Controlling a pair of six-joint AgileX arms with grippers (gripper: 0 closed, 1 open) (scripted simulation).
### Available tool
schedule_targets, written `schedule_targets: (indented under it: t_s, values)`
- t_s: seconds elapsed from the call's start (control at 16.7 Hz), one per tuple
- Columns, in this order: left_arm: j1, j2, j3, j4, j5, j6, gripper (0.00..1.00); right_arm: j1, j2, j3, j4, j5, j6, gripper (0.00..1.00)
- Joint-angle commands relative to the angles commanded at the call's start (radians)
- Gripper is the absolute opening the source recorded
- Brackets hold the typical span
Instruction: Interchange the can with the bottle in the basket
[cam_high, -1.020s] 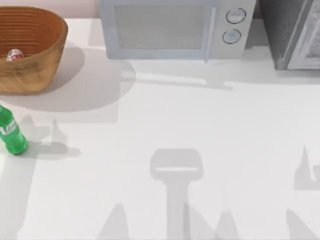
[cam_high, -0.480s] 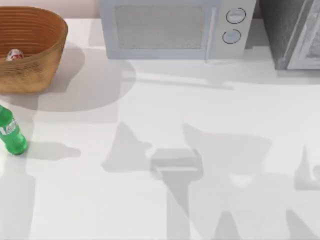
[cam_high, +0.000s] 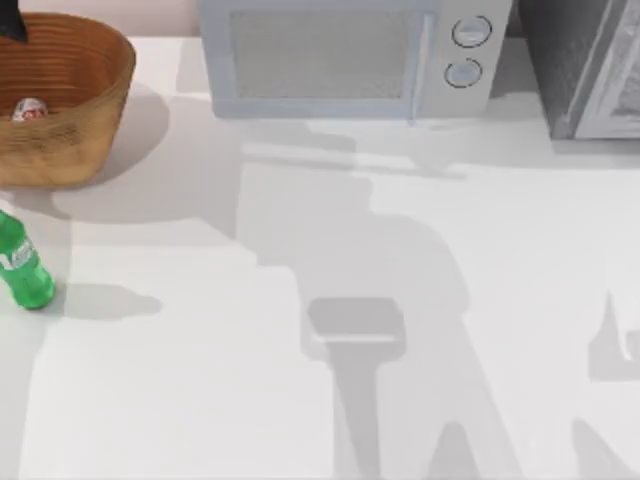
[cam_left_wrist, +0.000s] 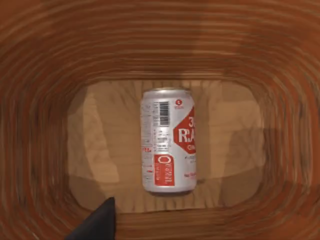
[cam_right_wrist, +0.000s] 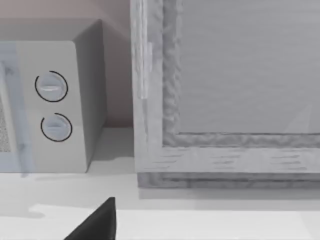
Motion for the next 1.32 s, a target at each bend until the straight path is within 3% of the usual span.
schedule_targets:
  t_s: [0.24, 0.48, 0.96, 1.32]
  values:
    - [0.013, 0.267, 0.243, -0.145, 0.024, 0.024, 1.0, 0.0, 0.0, 0.0, 0.0, 0.0, 0.0, 1.0]
    - [0.018, 0.402, 0.366, -0.219, 0.035, 0.037, 1.0, 0.0, 0.0, 0.0, 0.0, 0.0, 0.0, 1.0]
    - [0.011, 0.412, 0.367, -0.211, 0.035, 0.033, 1.0, 0.0, 0.0, 0.0, 0.0, 0.0, 0.0, 1.0]
    - [-0.007, 0.438, 0.249, -0.065, 0.032, 0.012, 1.0, 0.0, 0.0, 0.0, 0.0, 0.0, 0.0, 1.0]
